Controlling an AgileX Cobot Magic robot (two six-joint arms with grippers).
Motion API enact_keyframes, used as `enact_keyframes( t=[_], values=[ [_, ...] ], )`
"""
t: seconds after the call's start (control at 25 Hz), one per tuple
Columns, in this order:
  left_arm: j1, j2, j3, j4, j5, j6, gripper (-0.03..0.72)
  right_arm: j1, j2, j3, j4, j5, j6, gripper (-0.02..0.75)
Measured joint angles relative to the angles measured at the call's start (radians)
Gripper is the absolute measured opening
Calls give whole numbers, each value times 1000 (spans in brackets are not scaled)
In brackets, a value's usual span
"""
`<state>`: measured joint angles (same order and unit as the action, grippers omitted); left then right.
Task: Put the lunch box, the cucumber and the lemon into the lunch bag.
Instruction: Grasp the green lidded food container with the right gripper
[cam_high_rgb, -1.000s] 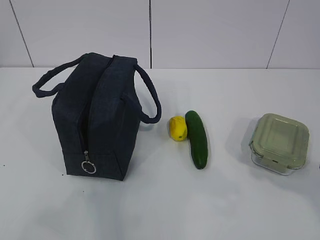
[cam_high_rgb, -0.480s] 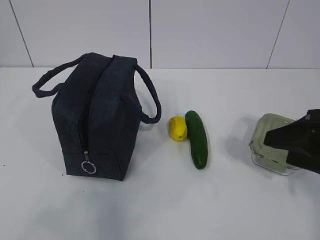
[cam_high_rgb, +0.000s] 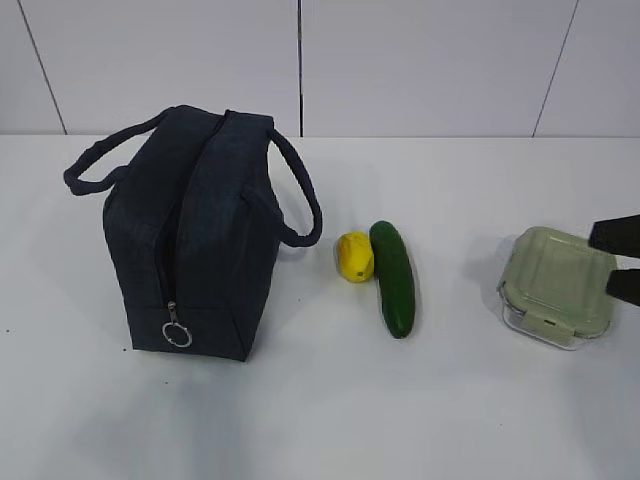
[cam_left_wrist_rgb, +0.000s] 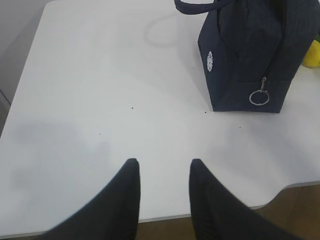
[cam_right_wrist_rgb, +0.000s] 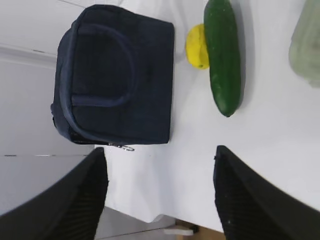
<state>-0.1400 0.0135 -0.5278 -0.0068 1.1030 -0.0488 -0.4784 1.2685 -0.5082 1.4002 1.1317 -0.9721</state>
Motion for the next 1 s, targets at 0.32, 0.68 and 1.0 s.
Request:
enact_keyframes(
  t=[0.32, 0.68, 1.0],
  values=[
    [0, 0, 0, 0, 0, 0, 244, -161, 128, -35, -117, 26, -108, 513],
    [0, 0, 0, 7, 0, 0, 244, -164, 206, -126, -142, 34, -111, 513],
    [0, 0, 0, 7, 0, 0, 244, -164, 208, -126, -142, 9, -107, 533]
  ],
)
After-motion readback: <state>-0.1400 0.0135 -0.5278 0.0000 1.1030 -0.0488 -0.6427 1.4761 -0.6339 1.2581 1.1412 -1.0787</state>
